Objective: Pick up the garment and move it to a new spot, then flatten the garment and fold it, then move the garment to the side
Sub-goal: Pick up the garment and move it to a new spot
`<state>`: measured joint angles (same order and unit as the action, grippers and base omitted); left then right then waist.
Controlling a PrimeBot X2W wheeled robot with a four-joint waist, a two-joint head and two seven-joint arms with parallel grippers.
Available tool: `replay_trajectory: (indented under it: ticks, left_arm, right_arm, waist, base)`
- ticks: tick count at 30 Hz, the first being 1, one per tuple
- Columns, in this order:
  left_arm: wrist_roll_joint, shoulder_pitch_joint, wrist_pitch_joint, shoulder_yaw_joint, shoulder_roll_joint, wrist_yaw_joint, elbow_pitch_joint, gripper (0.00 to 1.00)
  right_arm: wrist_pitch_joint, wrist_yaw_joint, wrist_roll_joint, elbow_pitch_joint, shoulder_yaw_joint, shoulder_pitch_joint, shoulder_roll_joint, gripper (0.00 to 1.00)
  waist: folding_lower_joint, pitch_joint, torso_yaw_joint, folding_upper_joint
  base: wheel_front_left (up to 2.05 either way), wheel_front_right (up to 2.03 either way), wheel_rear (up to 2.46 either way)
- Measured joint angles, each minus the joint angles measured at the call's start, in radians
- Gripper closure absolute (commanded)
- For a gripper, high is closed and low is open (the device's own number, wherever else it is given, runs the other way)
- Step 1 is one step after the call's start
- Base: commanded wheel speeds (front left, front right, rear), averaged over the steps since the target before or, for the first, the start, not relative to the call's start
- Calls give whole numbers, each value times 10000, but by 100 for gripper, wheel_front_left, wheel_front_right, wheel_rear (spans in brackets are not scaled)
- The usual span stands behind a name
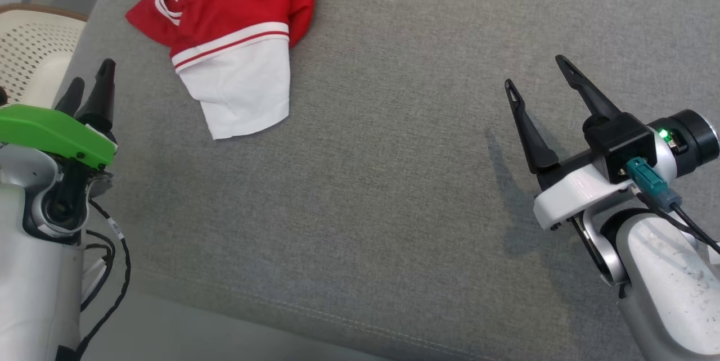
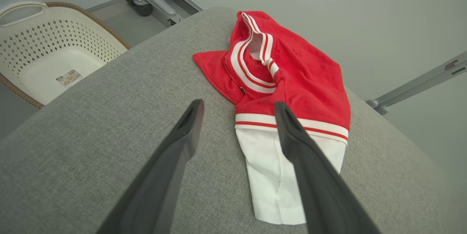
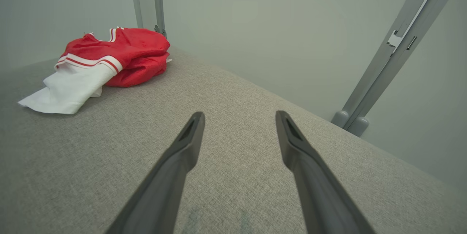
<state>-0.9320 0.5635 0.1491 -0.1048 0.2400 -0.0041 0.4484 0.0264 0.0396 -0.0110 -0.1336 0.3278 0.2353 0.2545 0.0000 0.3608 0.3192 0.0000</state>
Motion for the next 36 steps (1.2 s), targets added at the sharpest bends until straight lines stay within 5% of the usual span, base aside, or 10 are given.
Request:
replay_trajectory:
  ticks: [22,24,36]
  left_arm:
    - [-688,2484,17,364,-36,-669,1935,0]
    - [-441,2717,27,240,157,-757,1998,100]
    - [1145,4028,-539,-1394,270,-1118,1001,100]
  right_arm:
    - [535,155,-516,-1678,-777,1311,472,0]
    - [520,232,-516,-1662,-832,1311,472,0]
    - [-221,362,-313,-995,-945,1300,100,0]
  waist:
    - [1,3030,-1469,1]
    - [1,3164,-1558,0]
    - [1,2820,-1613,0]
  base:
    - [0,0,0]
    - [0,0,0]
    - [0,0,0]
